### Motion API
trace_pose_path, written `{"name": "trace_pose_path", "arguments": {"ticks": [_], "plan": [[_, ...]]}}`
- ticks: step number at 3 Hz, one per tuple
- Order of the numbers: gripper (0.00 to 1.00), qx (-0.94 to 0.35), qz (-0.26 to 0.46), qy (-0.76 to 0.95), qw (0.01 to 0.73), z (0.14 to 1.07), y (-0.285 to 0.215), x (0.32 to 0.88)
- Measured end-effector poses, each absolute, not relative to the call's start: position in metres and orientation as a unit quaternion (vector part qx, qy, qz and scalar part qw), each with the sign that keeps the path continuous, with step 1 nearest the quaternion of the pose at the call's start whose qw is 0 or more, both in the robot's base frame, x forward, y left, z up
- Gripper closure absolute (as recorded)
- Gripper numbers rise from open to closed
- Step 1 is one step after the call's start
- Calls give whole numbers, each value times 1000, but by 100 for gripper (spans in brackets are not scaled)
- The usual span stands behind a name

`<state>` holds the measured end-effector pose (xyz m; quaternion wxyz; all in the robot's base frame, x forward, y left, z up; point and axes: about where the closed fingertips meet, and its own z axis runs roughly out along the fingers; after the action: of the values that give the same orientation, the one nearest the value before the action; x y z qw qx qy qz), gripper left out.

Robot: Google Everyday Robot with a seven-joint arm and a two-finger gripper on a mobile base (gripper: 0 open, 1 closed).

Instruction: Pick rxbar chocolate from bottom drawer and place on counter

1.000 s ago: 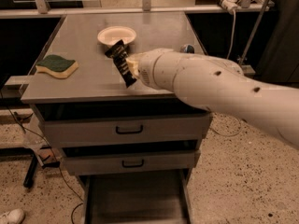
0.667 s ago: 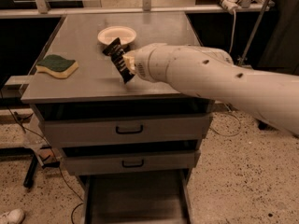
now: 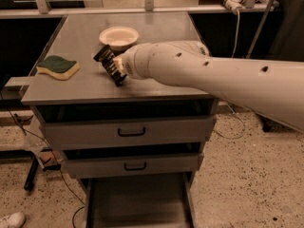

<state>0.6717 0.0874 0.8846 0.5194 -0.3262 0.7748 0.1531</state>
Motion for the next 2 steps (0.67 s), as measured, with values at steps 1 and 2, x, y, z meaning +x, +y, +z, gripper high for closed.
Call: {"name": "trace_pose_path", "arguments": {"ticks": [1,2], "plan": [[100,-328,154,774,519,885,91,671],[81,-328,154,774,520,885,91,671]]}}
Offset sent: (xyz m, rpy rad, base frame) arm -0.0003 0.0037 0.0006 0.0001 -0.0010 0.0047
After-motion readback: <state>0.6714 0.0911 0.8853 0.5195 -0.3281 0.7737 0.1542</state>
